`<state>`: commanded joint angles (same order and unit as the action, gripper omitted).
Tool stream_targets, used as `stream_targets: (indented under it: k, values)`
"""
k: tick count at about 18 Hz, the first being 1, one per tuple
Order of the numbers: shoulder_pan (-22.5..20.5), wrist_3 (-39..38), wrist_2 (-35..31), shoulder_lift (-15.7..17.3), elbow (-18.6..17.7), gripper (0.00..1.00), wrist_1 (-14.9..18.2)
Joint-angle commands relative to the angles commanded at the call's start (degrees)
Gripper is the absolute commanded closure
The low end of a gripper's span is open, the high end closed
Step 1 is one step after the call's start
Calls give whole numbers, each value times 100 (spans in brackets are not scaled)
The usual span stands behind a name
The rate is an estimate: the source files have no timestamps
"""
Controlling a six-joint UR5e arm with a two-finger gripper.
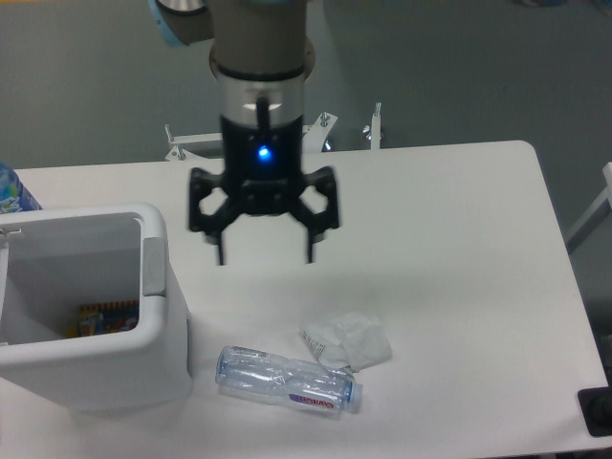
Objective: Open the trash can
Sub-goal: 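Raise the gripper away from the opened bin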
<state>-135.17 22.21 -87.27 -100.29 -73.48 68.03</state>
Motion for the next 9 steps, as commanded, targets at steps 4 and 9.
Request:
stream_targets:
  k: [4, 9]
  values:
    - [-291, 1361, -281, 159, -123, 0, 500]
    - [-343, 2024, -501, 238, -308, 0, 615]
